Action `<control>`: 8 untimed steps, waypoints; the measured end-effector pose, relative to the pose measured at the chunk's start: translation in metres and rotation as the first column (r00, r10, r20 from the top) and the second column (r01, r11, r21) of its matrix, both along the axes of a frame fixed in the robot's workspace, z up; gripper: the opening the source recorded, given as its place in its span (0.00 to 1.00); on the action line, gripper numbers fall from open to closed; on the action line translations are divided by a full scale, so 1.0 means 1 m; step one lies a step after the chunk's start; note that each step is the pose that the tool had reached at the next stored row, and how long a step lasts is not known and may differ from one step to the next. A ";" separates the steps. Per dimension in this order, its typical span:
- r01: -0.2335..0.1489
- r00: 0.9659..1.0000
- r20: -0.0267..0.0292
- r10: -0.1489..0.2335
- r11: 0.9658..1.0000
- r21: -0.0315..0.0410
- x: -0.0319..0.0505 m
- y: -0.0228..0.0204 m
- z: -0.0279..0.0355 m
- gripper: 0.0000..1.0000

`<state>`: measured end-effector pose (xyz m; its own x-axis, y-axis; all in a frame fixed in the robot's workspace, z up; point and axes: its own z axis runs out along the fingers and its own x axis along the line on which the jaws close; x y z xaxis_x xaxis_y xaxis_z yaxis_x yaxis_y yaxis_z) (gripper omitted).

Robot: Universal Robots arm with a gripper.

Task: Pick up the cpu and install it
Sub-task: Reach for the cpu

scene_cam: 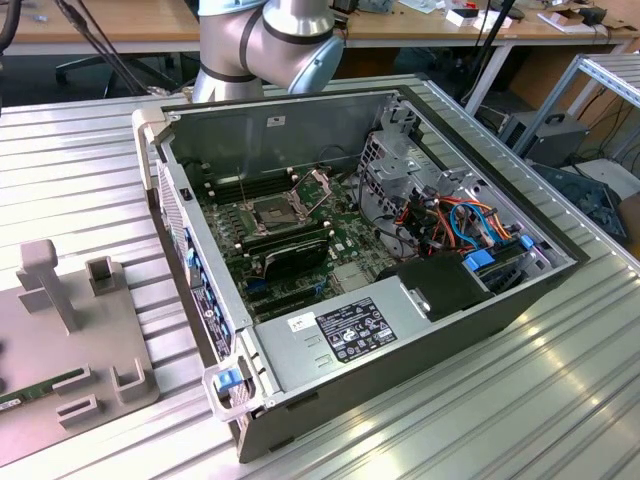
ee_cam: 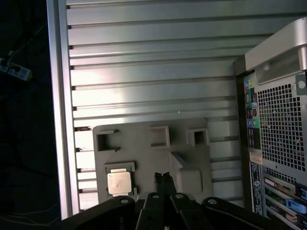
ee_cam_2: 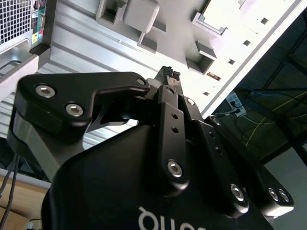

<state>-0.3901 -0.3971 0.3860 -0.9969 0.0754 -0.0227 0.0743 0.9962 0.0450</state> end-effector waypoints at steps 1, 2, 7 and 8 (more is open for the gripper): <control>0.000 1.000 0.000 0.000 1.000 0.000 -0.0019 0.0000 -0.0002 0.11; 0.000 1.000 0.000 0.000 1.000 0.000 -0.0037 0.0000 -0.0003 0.11; 0.000 1.000 0.000 0.000 1.000 0.000 -0.0193 0.0000 -0.0018 0.11; 0.000 1.000 0.000 0.000 1.000 0.000 -0.0225 0.0000 -0.0021 0.11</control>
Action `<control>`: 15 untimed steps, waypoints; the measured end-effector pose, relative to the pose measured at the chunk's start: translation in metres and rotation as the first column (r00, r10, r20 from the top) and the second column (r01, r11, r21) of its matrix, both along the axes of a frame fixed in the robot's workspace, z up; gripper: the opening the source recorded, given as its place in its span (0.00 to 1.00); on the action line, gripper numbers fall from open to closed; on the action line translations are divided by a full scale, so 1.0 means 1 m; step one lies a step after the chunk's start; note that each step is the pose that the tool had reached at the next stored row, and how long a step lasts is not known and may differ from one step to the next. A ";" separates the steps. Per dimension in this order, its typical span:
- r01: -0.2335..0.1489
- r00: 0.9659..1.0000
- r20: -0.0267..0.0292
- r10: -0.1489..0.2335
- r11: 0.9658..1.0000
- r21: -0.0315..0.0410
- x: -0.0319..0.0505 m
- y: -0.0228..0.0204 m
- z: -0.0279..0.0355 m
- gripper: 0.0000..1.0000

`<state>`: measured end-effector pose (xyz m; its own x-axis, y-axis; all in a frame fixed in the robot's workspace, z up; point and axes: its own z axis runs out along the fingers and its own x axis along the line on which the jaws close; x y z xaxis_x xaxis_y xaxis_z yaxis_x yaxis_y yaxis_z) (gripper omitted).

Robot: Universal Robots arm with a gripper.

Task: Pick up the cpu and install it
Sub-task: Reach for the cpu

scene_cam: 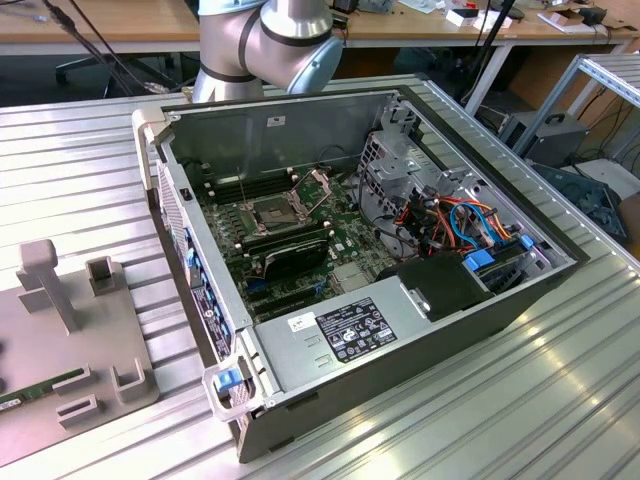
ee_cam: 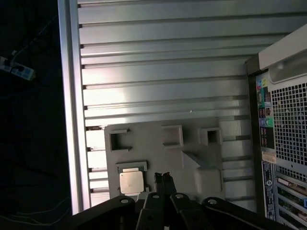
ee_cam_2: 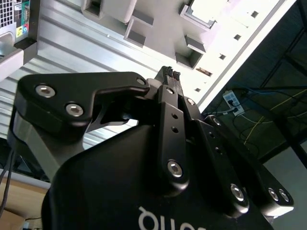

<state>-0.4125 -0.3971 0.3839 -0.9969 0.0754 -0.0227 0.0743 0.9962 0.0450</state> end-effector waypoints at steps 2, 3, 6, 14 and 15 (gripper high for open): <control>0.000 1.000 0.000 0.000 1.000 0.000 -0.0041 0.0000 -0.0004 0.11; 0.000 1.000 0.000 0.000 1.000 0.000 -0.0074 0.0000 -0.0008 0.11; 0.000 1.000 0.000 0.000 1.000 0.000 -0.0130 0.0000 -0.0014 0.11; 0.000 1.000 0.000 0.000 1.000 0.000 -0.0176 0.0000 -0.0027 0.11; 0.000 1.000 0.000 0.000 1.000 0.000 -0.0176 -0.0001 -0.0040 0.11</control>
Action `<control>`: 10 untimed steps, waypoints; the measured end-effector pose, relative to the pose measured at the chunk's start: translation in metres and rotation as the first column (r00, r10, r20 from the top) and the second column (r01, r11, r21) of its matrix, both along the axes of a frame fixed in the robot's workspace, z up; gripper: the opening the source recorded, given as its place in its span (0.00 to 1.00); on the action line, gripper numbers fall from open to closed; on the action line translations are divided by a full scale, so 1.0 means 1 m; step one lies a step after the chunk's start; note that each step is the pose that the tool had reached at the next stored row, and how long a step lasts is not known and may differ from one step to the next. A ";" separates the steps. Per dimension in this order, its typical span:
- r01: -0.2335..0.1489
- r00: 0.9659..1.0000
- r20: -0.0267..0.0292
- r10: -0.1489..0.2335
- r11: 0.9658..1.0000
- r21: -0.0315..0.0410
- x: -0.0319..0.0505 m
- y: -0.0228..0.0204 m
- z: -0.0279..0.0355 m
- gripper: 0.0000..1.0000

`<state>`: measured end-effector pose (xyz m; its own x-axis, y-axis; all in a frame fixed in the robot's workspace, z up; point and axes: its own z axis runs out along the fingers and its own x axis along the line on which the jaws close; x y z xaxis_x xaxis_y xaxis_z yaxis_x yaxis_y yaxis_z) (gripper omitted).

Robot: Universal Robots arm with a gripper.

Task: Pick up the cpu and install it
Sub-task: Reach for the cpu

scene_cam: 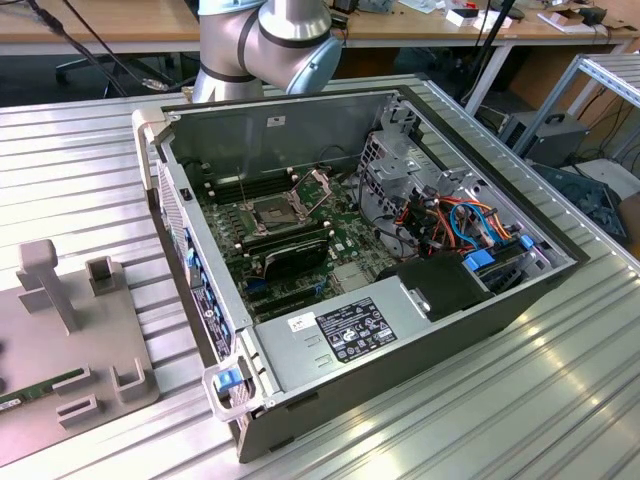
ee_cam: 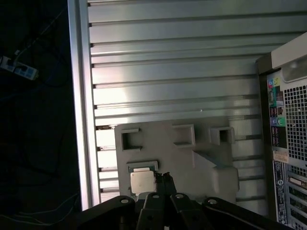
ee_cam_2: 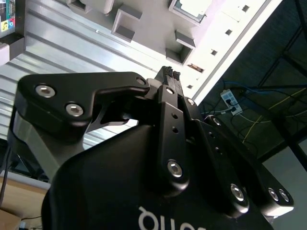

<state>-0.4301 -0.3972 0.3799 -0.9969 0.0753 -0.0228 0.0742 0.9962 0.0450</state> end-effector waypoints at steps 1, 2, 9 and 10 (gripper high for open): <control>0.000 1.000 0.000 0.000 1.000 0.000 0.0000 0.0000 -0.0013 0.11; 0.000 1.000 0.000 0.000 1.000 0.000 0.0000 0.0000 -0.0042 0.11; 0.000 1.000 -0.001 0.000 1.000 -0.001 -0.0008 0.0000 -0.0171 0.11; 0.000 1.000 -0.001 0.000 1.000 -0.001 -0.0011 -0.0001 -0.0175 0.11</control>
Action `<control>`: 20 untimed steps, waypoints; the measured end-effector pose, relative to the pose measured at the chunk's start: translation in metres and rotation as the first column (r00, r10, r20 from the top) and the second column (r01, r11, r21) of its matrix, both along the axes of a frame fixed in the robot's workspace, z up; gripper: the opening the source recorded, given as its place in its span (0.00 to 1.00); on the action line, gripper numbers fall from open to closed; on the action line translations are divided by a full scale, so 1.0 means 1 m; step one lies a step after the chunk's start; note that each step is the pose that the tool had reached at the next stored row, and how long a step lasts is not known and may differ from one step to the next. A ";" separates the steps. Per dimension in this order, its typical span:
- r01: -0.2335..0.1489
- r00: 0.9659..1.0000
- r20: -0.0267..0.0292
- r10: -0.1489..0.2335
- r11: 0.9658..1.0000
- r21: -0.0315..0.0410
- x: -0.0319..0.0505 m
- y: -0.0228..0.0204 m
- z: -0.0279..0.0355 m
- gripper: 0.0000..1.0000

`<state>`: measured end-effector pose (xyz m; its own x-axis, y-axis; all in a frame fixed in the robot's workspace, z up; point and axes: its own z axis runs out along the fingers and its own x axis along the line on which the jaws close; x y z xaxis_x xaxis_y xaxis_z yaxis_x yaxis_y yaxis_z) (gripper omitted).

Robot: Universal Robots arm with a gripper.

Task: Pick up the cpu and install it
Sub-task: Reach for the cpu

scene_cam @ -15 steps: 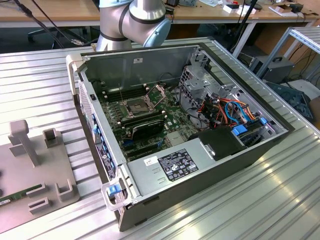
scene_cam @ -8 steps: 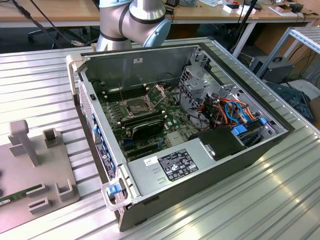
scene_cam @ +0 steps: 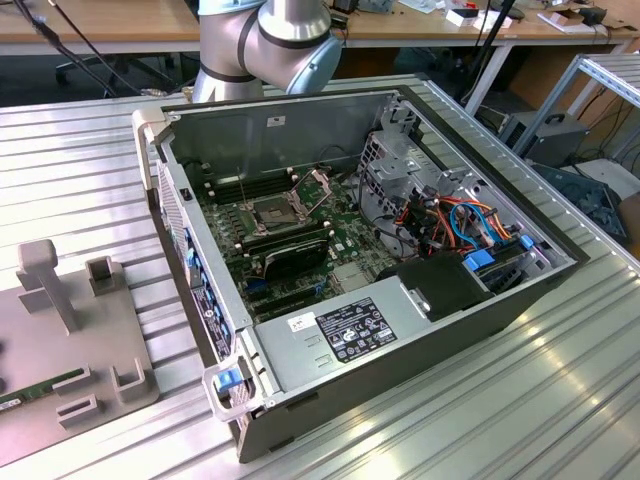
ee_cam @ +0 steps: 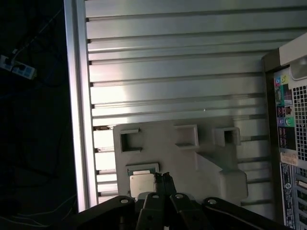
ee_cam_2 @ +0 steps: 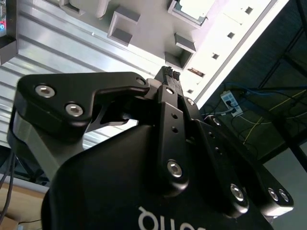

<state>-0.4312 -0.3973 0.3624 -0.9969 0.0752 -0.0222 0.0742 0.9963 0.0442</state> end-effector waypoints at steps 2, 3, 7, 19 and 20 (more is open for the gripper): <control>0.000 1.000 0.000 0.000 1.000 0.000 -0.0020 -0.0017 -0.0005 0.11; 0.000 1.000 0.000 0.000 1.000 0.000 -0.0030 -0.0030 -0.0008 0.11; 0.000 1.000 0.000 0.000 1.000 0.000 -0.0069 -0.0085 -0.0015 0.11; 0.000 1.000 0.000 0.000 1.000 -0.005 -0.0104 -0.0144 -0.0044 0.11; 0.000 1.000 -0.001 0.000 1.000 -0.005 -0.0104 -0.0144 -0.0044 0.11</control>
<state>-0.4416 -0.4117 0.3580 -0.9969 0.0752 -0.0221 0.0743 0.9965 0.0387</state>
